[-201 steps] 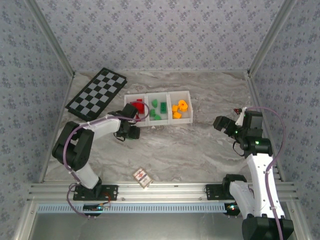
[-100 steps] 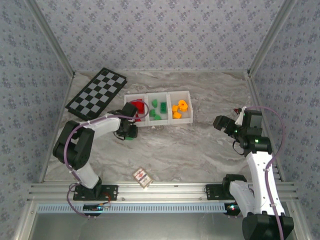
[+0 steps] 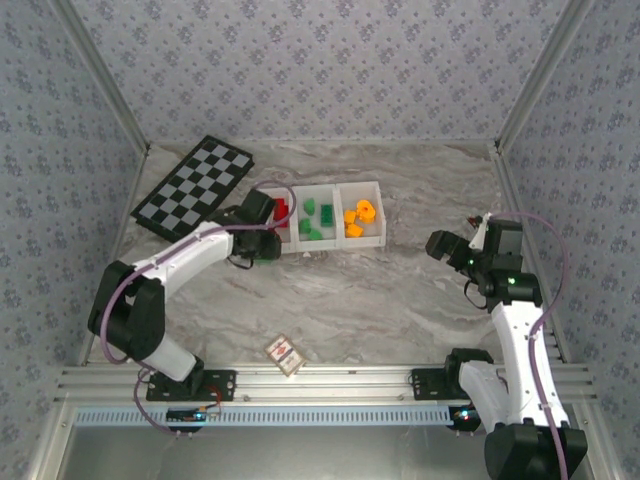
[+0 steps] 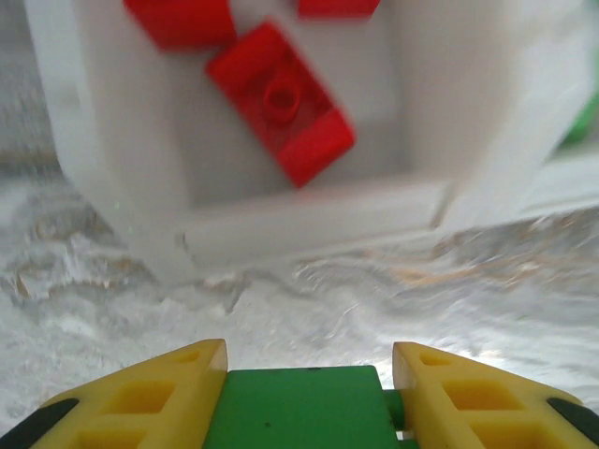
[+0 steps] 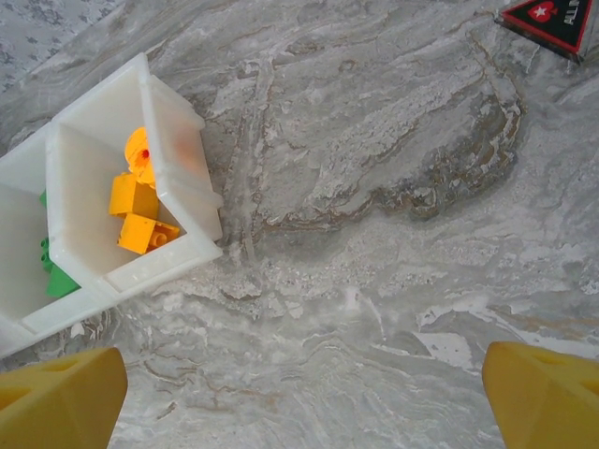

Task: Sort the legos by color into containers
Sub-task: Pick up the lego from the center of the table, then place the lego in the container.

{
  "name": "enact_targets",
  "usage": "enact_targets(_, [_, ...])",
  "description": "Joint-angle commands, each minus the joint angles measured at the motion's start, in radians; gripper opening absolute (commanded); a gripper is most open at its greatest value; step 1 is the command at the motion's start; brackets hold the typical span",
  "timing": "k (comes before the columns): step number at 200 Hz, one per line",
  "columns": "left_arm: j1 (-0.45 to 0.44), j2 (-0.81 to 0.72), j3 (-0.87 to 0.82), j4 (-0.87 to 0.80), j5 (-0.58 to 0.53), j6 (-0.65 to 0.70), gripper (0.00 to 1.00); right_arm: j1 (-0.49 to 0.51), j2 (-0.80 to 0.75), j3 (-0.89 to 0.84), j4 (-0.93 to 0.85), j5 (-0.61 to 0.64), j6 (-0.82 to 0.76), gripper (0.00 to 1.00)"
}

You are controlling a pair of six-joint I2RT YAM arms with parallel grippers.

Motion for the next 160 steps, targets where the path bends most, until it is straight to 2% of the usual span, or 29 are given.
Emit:
enact_targets(1, [-0.005, 0.044, 0.155, -0.033, 0.013, 0.006, 0.32, -0.005, 0.002, -0.018, 0.012, -0.022, 0.024, 1.0])
enact_targets(46, [-0.016, 0.28, 0.51, -0.048, 0.065, 0.053, 0.32, -0.005, -0.012, -0.038, 0.006, -0.02, 0.024, 1.0])
enact_targets(99, [-0.039, 0.586, 0.917, -0.166, 0.1, 0.076, 0.31, -0.005, -0.027, -0.075, -0.002, -0.024, 0.017, 1.0])
enact_targets(133, [-0.048, 0.726, 1.083, -0.225, 0.105, 0.081, 0.36, -0.007, -0.036, -0.074, -0.006, -0.024, 0.013, 1.0])
enact_targets(160, [-0.047, 0.764, 1.125, -0.257, 0.08, 0.09, 0.42, -0.007, -0.03, -0.073, -0.009, -0.019, 0.015, 1.0])
